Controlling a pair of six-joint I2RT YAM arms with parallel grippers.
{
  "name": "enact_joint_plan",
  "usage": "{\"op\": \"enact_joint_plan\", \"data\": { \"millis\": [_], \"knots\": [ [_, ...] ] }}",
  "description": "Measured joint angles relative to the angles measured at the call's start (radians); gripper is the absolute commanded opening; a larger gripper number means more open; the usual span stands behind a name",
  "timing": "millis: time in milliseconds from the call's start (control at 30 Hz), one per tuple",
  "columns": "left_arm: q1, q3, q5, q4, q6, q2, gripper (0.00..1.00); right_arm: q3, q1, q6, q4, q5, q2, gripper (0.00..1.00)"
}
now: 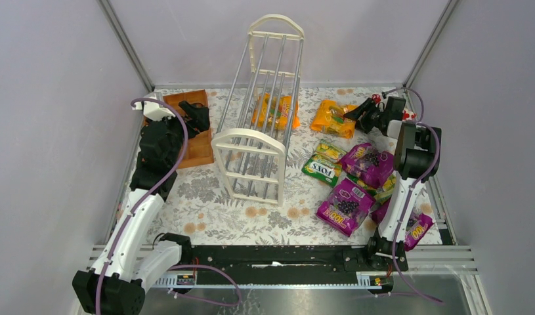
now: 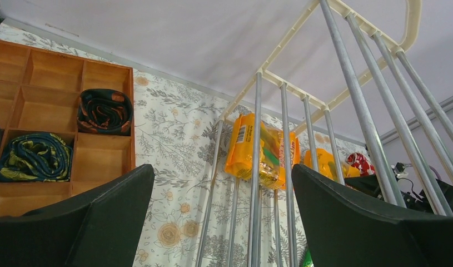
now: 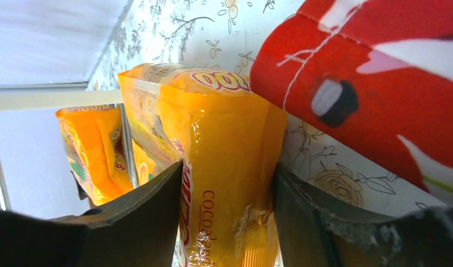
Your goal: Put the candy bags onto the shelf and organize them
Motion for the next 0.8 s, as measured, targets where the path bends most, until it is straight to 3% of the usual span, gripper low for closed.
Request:
{"op": "enact_joint_plan", "data": {
  "millis": [467, 800],
  "knots": [
    [0.0, 0.0, 0.012, 0.0, 0.0, 0.0, 0.99, -0.09, 0.0, 0.179, 0.231, -0.051, 0.0, 0.39],
    [-0.016, 0.0, 0.01, 0.002, 0.0, -0.016, 0.99, -0.295, 0.0, 0.42, 0.512, -0.112, -0.088, 0.29]
  ]
}}
